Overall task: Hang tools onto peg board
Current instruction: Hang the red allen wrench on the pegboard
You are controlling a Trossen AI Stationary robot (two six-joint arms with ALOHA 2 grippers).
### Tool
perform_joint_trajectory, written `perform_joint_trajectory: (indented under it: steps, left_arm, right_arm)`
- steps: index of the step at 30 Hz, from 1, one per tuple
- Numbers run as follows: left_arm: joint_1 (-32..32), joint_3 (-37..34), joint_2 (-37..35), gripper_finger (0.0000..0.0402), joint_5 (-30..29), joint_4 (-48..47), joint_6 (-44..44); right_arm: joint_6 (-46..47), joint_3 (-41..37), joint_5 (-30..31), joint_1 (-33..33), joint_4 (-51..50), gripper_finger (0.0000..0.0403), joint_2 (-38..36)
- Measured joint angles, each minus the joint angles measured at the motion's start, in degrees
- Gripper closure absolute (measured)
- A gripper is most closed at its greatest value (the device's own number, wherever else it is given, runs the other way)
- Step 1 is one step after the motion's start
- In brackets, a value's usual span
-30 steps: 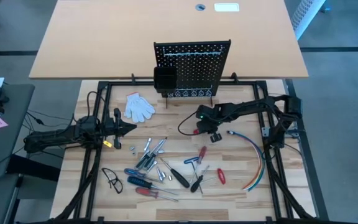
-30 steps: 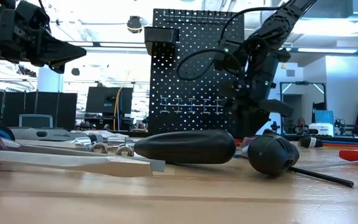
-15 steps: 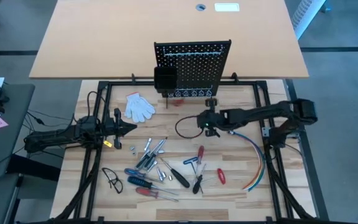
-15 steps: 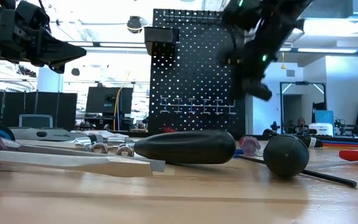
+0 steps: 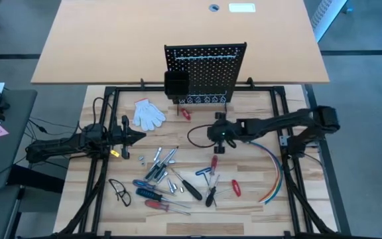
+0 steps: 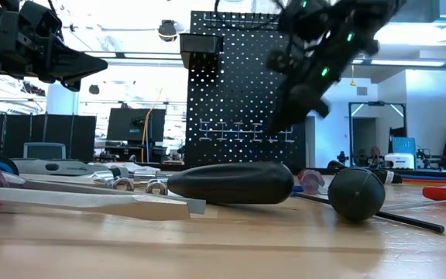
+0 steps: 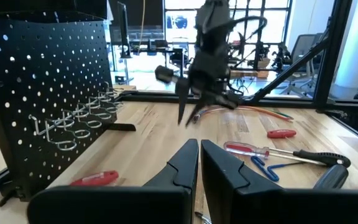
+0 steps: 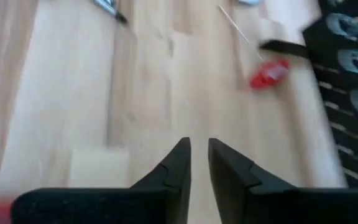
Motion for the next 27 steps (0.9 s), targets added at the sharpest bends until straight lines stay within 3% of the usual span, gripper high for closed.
perform_joint_trajectory:
  steps: [4,6,10,12,15,20,27]
  left_arm:
    - [0.0,0.0,0.0,0.0385,-0.01,0.01,0.0]
    - [-0.01,0.0,0.02,0.0385,-0.01,0.01,0.0]
    - [0.0,0.0,0.01,0.0385,-0.01,0.01,0.0]
    - [0.0,0.0,0.02,0.0385,0.0,-0.01,0.0]
    - [-0.01,0.0,0.0,0.0385,-0.01,0.01,0.0]
    - [-0.01,0.0,0.02,0.0385,0.0,0.01,0.0]
    - [-0.01,0.0,0.02,0.0385,-0.01,0.01,0.0]
  right_arm:
    - [2.65,1.32,-0.24,0.11,15.73,0.0287,9.35]
    - [3.27,4.85,0.23,-0.13,17.45,0.0267,14.18]
    - [2.82,13.38,12.56,-1.39,16.02,0.0256,22.12]
    - [2.87,16.89,16.12,-2.69,15.08,0.027,24.53]
    - [4.38,20.22,16.41,-4.7,13.68,0.031,26.61]
    - [7.59,22.1,12.25,-7.68,11.39,0.0391,27.24]
    - [10.47,22.1,6.9,-9.49,9.92,0.0396,27.26]
